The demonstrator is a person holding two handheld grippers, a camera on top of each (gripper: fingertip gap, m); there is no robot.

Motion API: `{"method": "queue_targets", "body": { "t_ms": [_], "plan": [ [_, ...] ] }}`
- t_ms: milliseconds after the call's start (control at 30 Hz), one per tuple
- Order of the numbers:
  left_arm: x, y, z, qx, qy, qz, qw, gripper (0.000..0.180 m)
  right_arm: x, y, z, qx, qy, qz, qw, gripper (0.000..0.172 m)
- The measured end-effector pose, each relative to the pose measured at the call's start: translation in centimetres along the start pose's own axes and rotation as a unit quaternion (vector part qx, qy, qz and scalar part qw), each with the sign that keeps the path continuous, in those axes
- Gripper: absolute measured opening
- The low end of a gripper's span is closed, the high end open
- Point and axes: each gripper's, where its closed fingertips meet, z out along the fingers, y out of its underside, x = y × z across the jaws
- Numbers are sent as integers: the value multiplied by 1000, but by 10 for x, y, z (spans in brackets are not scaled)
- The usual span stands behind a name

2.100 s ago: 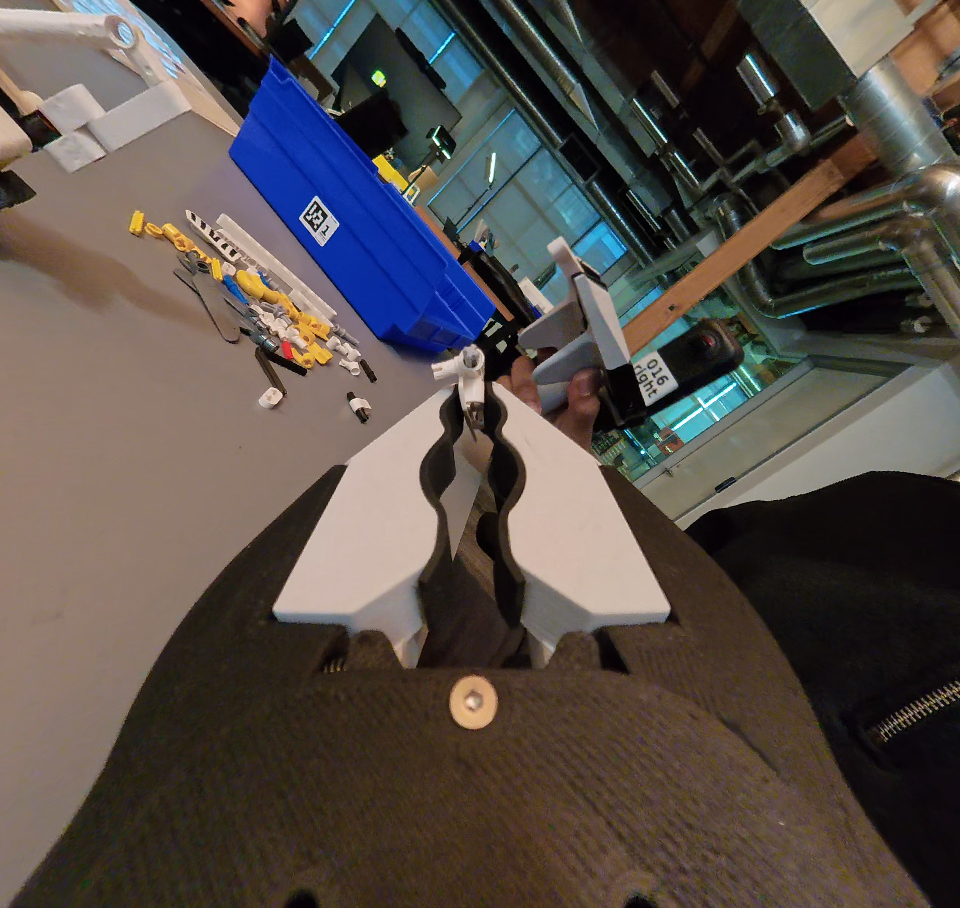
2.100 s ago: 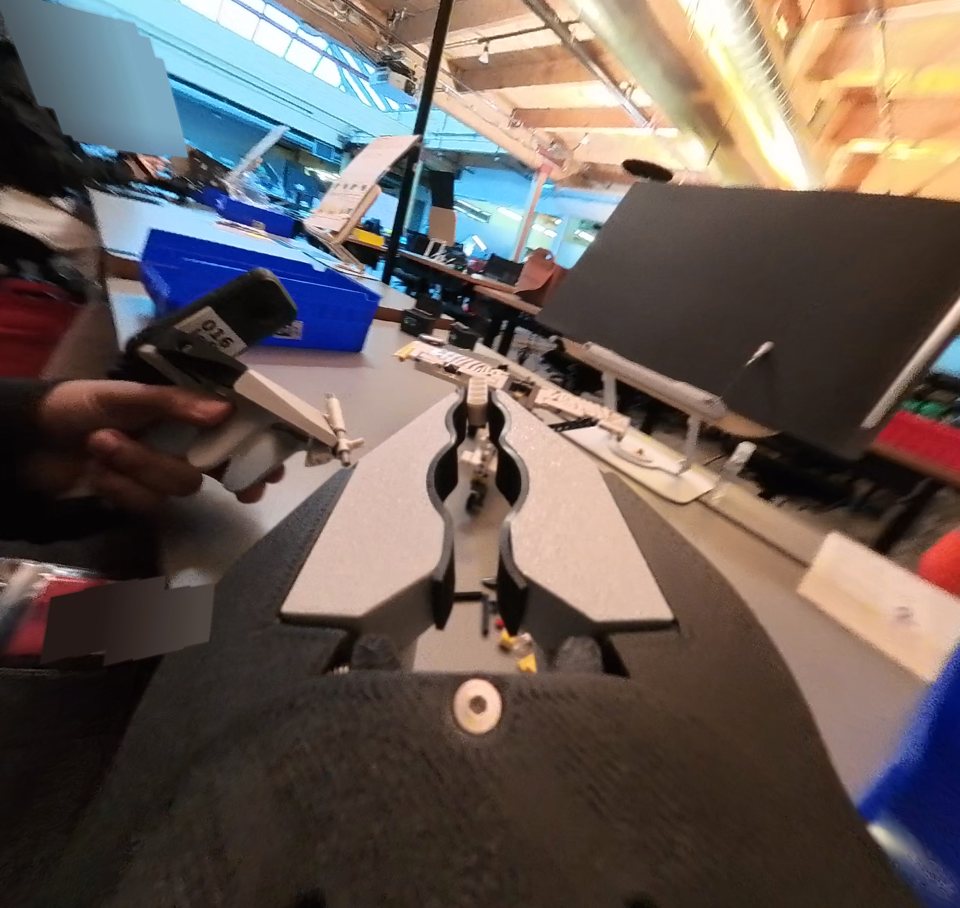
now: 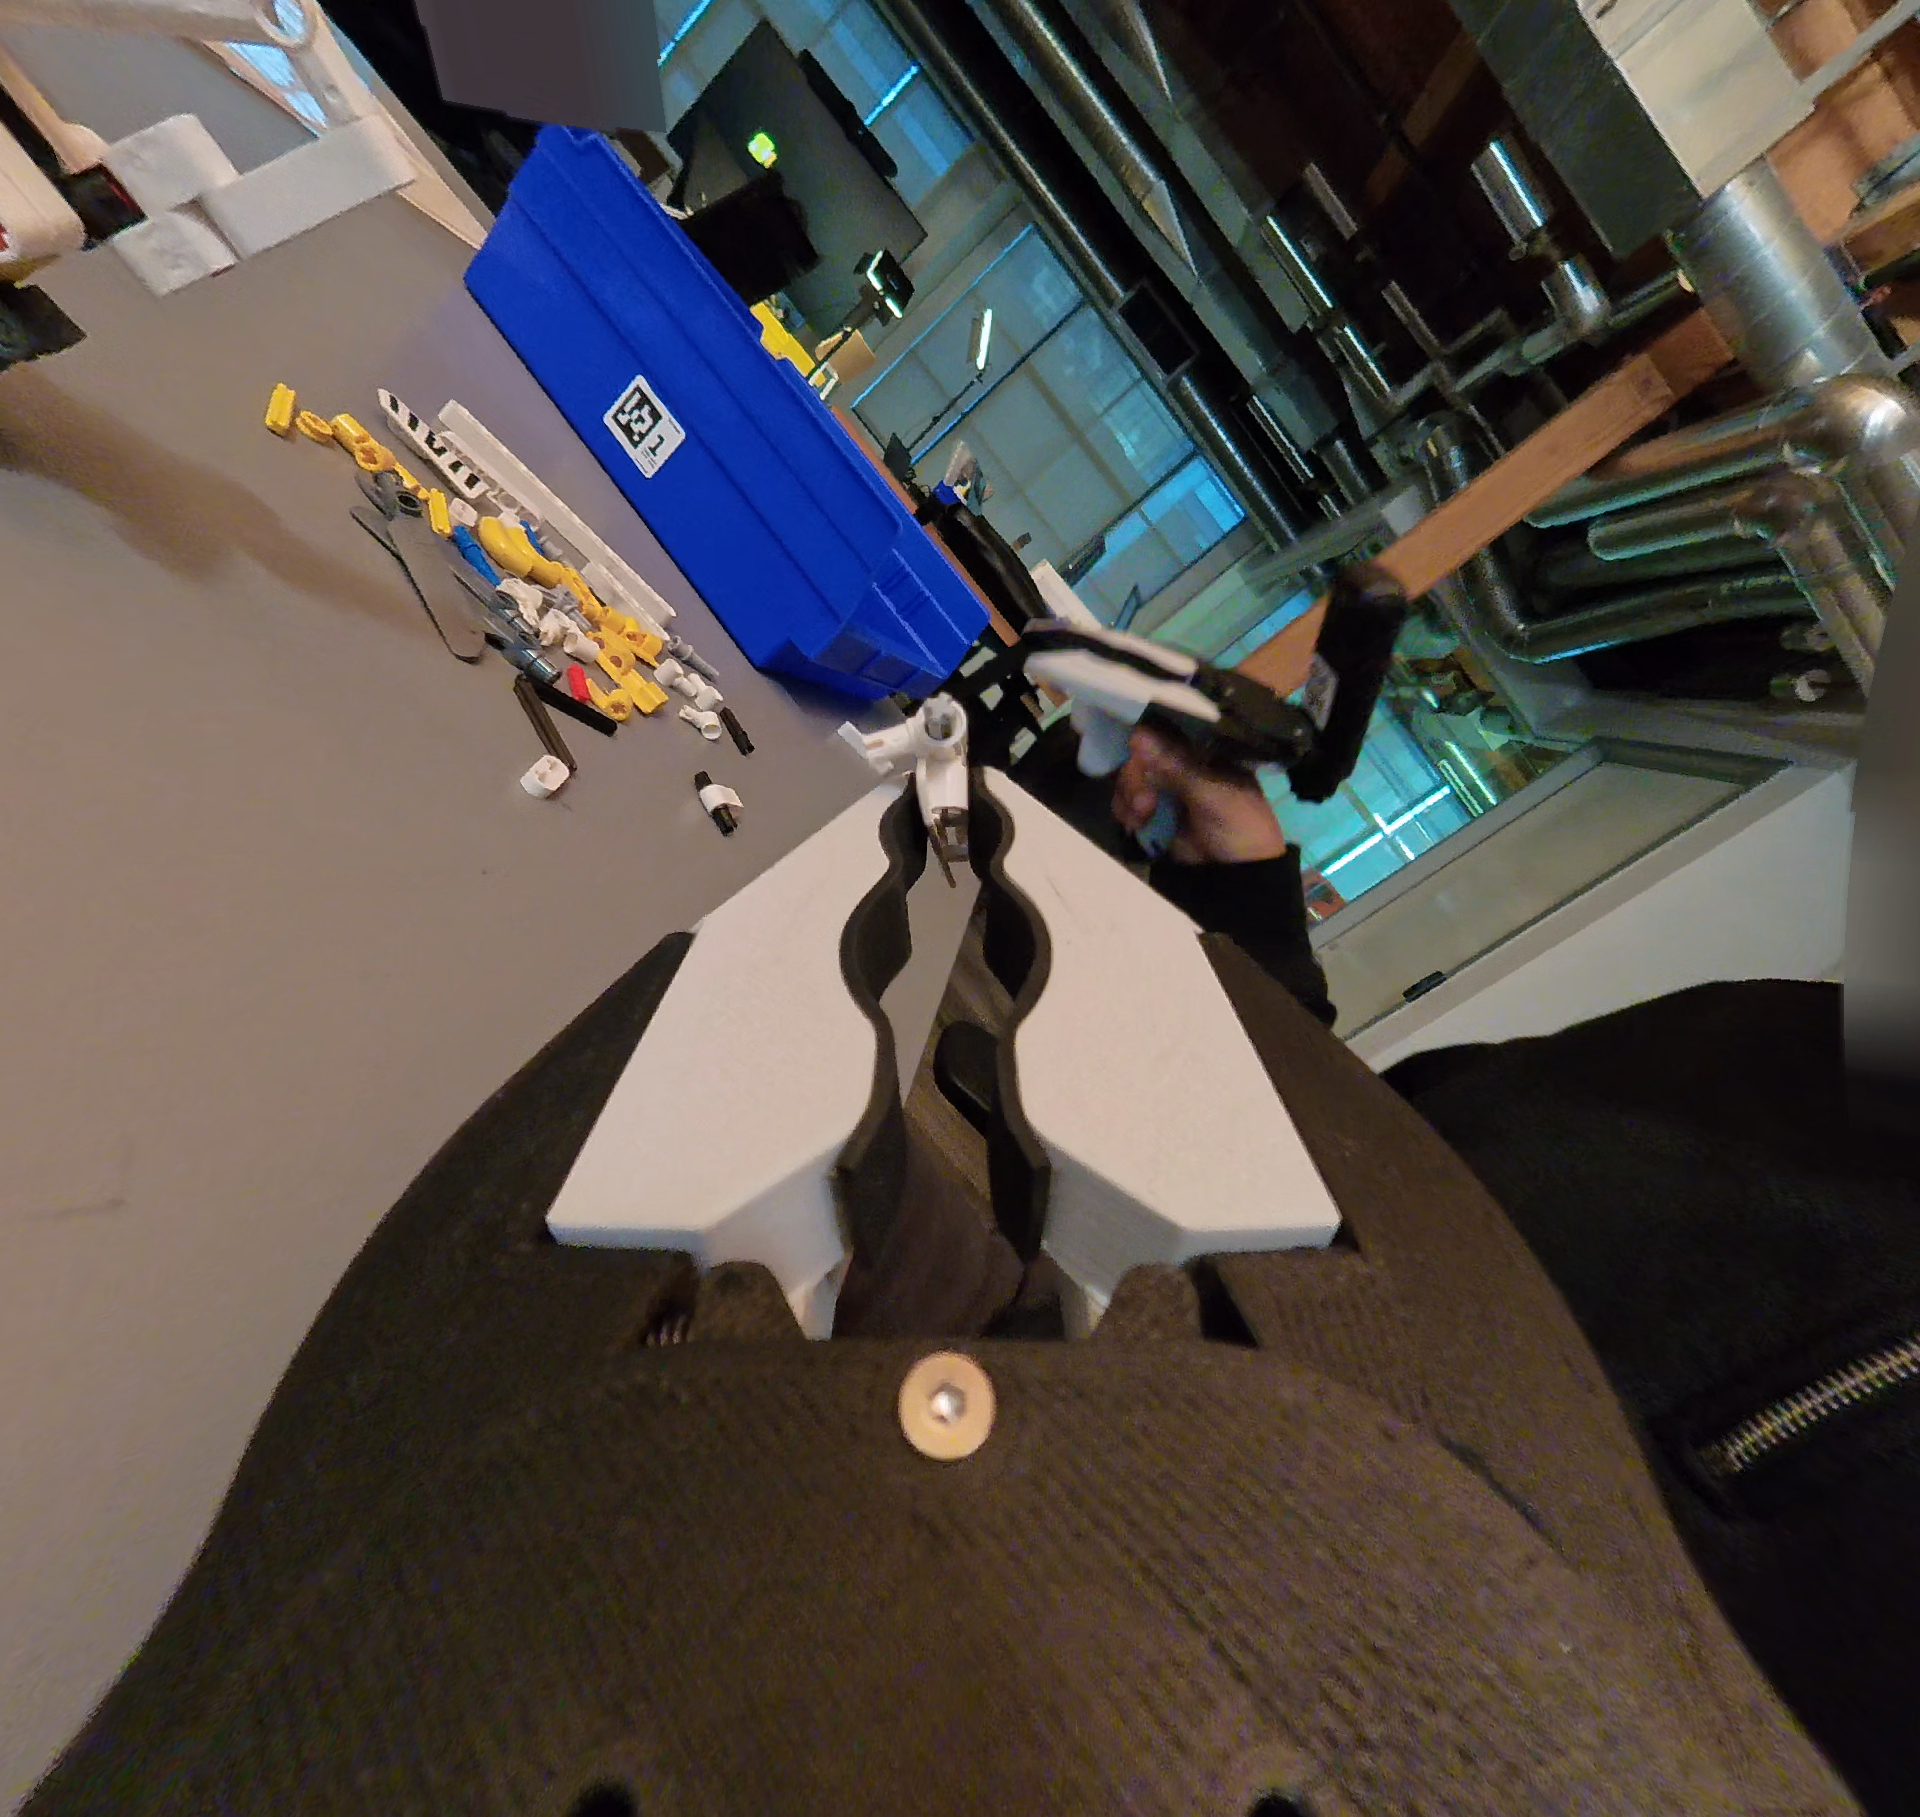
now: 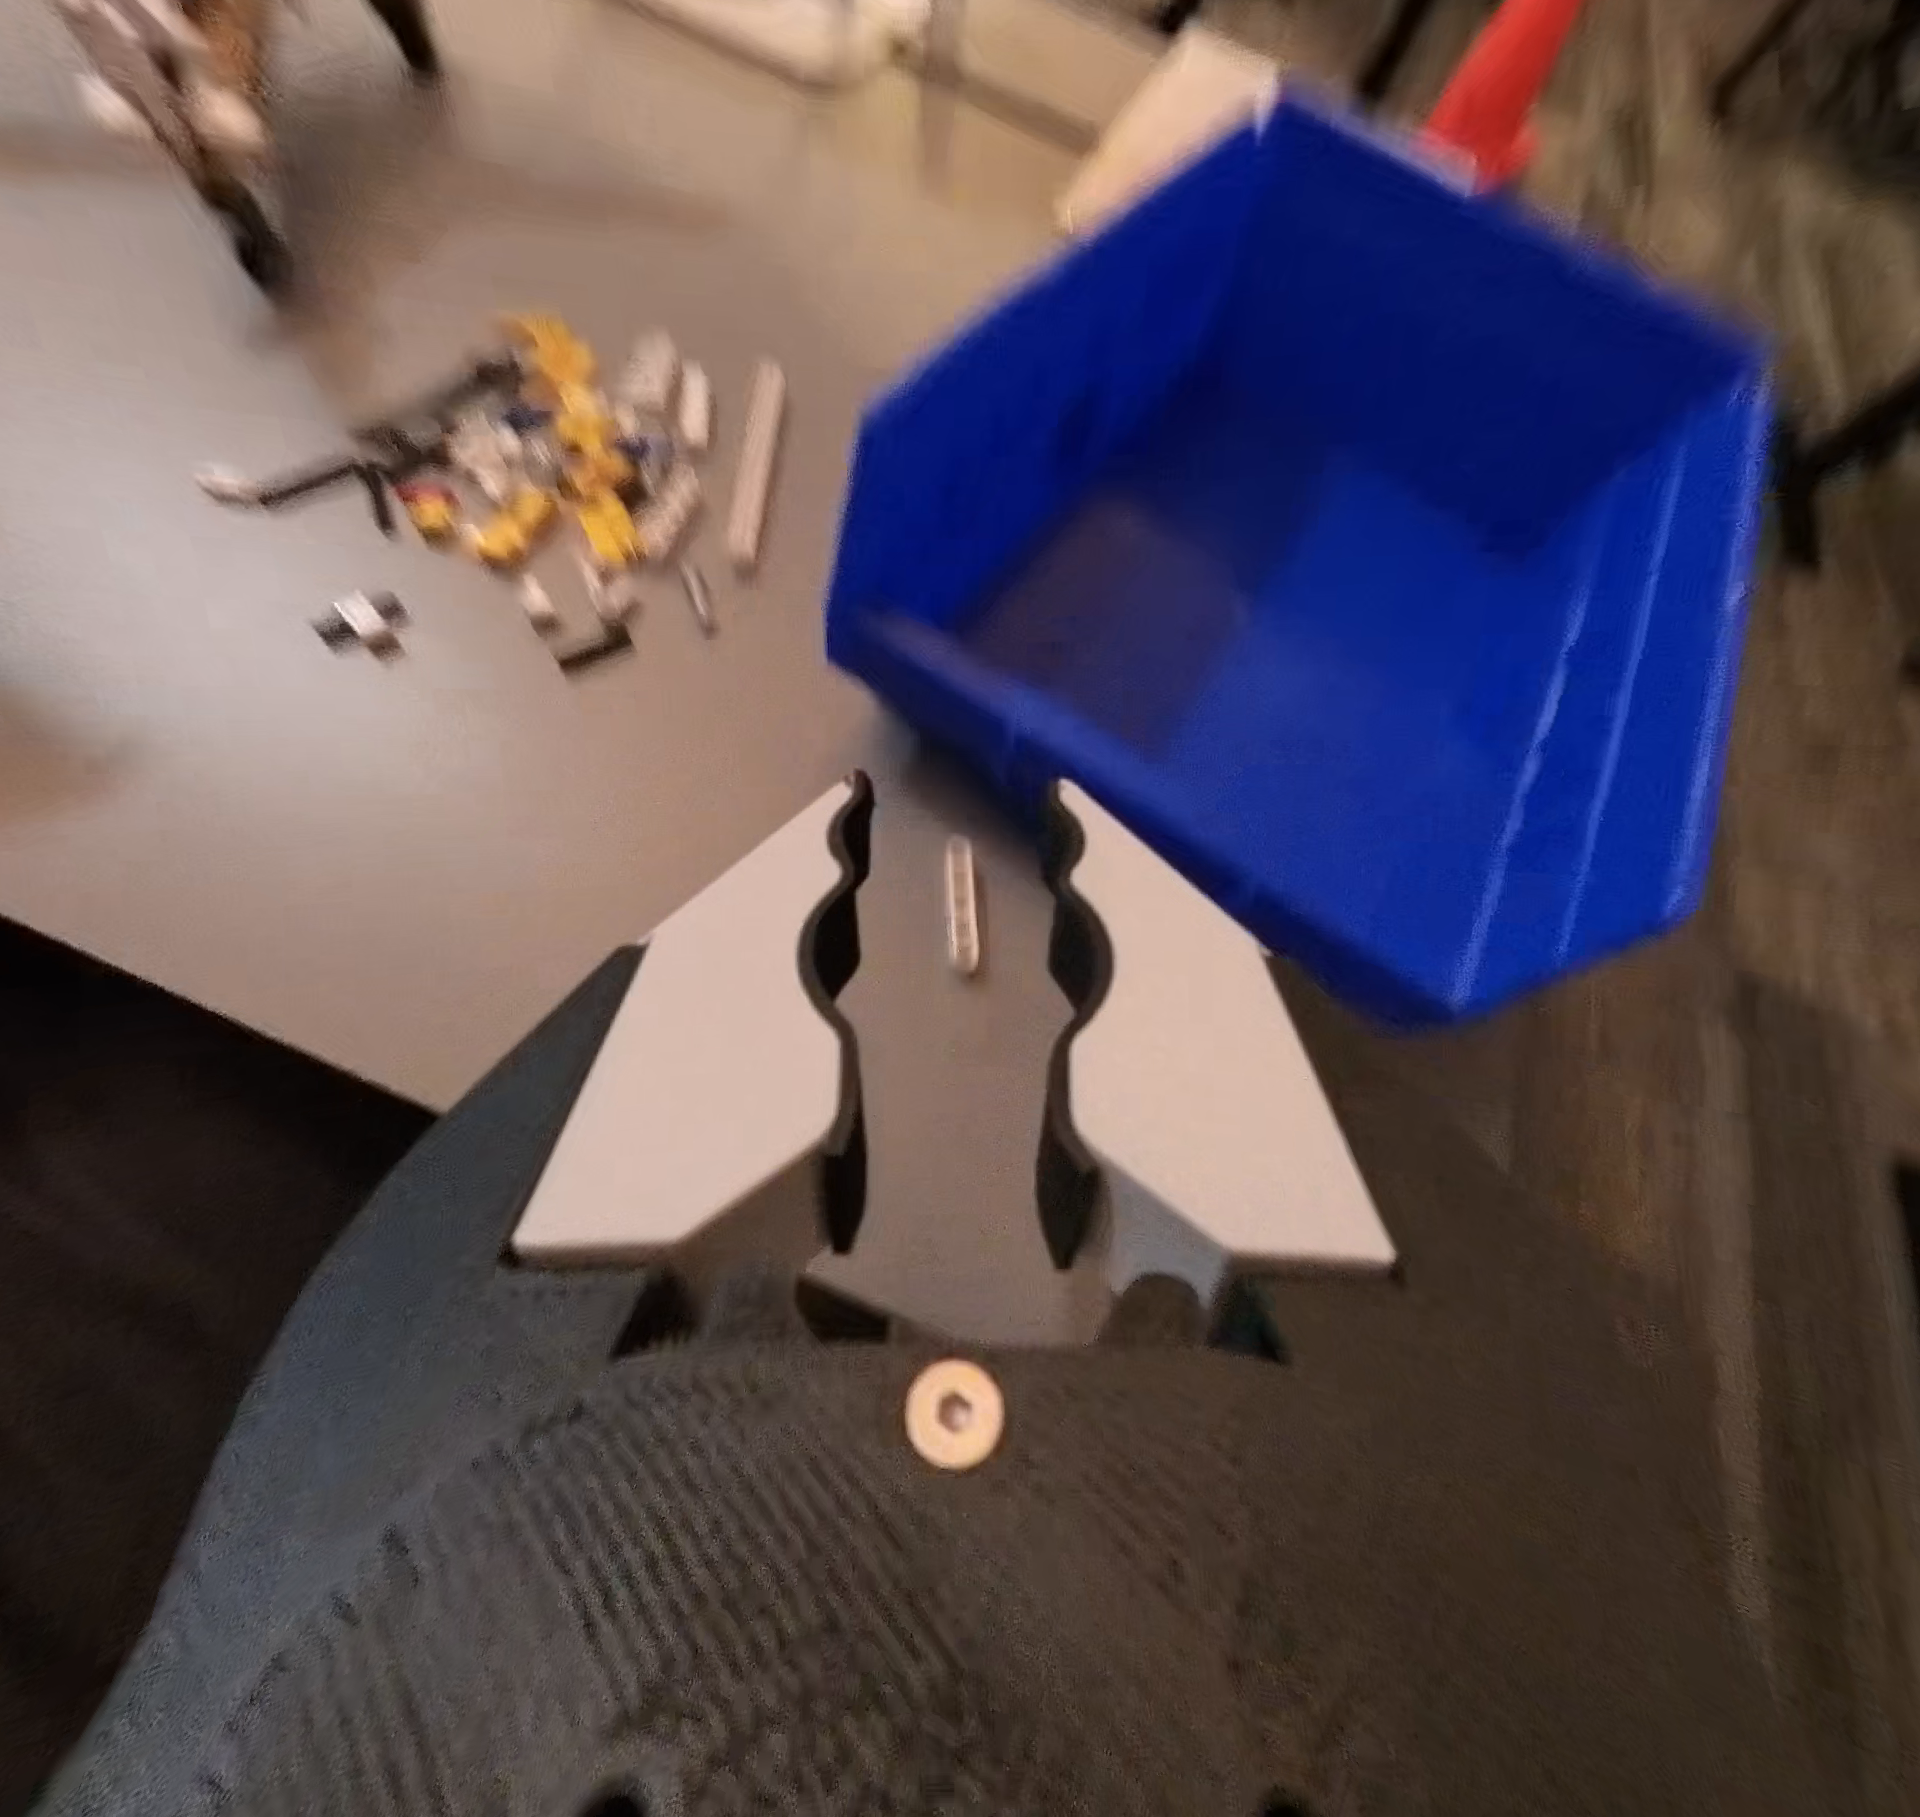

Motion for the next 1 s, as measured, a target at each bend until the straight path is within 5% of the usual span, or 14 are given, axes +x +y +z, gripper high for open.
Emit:
{"method": "queue_targets", "body": {
  "t_ms": [167, 333, 567, 800, 1000],
  "plan": [
    [1, 1, 1, -2, 4, -2, 1000, 3, 33, 65, 24, -14, 28, 89, 995, 29],
    [0, 4, 4, -7, -6, 10, 1000, 3, 3, 61, 43, 41, -144, 254, 956, 35],
    [1, 6, 6, -11, -4, 12, 1000, 4, -17, 65, 62, -26, -76, 132, 988, 0],
    [3, 6, 5, -9, 4, 8, 1000, 3, -97, 13, 78, 2, -167, 62, 984, 0],
    [5, 6, 3, -6, 14, 3, 1000, 4, -74, 13, 82, -32, -87, 4, 996, 7]
  ]
}}
